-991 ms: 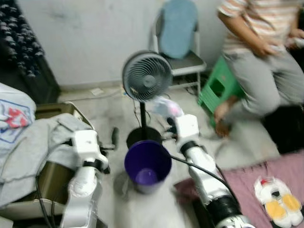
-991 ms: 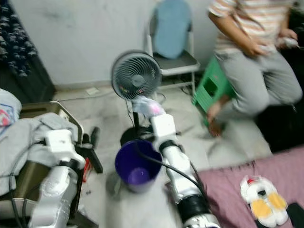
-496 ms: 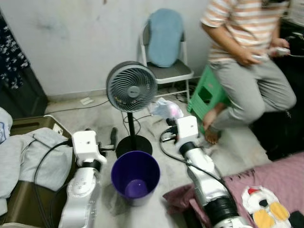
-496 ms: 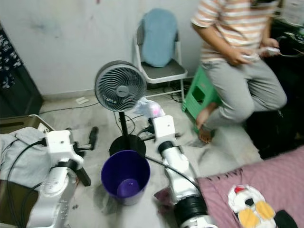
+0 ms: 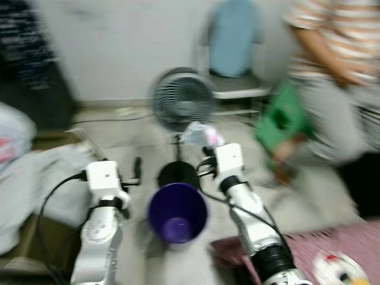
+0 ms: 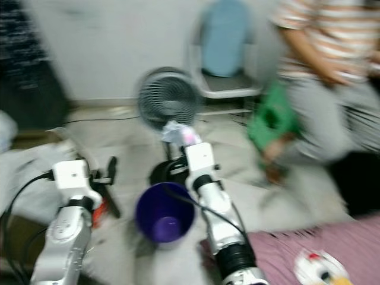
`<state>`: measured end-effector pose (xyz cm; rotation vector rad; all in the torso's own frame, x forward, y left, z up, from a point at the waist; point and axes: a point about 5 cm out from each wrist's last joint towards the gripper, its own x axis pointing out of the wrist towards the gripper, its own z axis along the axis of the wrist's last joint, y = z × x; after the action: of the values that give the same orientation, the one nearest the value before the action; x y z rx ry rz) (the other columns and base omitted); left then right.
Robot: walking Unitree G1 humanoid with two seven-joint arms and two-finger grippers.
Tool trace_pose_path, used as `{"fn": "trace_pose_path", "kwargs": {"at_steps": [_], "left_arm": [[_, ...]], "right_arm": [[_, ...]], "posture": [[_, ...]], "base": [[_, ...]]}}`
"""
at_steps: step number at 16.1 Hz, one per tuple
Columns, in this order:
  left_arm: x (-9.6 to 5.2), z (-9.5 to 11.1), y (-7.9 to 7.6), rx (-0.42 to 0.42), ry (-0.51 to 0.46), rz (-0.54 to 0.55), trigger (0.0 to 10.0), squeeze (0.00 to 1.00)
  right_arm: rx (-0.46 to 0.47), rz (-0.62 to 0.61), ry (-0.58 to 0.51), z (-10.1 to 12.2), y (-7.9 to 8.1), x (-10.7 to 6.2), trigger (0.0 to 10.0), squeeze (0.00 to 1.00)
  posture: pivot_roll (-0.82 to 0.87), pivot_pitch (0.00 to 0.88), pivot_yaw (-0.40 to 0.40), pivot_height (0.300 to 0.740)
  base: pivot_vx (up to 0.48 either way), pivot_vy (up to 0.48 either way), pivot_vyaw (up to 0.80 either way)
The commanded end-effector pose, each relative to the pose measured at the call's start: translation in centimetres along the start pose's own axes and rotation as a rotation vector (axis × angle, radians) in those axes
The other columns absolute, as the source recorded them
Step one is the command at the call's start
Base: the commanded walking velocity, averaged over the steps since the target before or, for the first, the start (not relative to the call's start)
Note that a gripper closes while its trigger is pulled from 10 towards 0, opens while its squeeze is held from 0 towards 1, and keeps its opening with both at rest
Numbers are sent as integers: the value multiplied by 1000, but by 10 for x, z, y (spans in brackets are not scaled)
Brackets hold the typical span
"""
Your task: Clean up the room
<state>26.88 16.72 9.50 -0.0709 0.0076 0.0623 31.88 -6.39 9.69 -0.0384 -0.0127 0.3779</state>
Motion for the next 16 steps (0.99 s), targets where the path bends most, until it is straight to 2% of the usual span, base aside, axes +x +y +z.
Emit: {"fn": "trace_pose_path", "kwargs": {"at_steps": [1, 9, 11, 14, 16], "left_arm": [[-1, -1, -1, 4, 7, -1, 10000, 0], [-2, -3, -5, -28, 5, -43, 10000, 0], [-1, 2, -7, -53, -32, -102, 10000, 0], [-3, 4, -5, -54, -49, -156, 10000, 0], [-6, 5, -5, -63, -65, -250, 10000, 0]], "right_arm": [[-5, 0, -5, 2, -1, 1, 10000, 0], [-15, -13, 0, 2, -6, 1, 10000, 0], [-46, -39, -15, 8, -15, 2, 10000, 0], [-58, -79, -31, 12, -33, -7, 10000, 0], [-71, -138, -33, 12, -56, -23, 10000, 0]], "posture": [[63, 44, -17, 740], [66, 31, -23, 740], [65, 17, -25, 740], [60, 0, -27, 740], [43, 0, -28, 740]], "base": [[0, 0, 800], [0, 0, 800], [0, 0, 800], [0, 0, 800], [0, 0, 347]]}}
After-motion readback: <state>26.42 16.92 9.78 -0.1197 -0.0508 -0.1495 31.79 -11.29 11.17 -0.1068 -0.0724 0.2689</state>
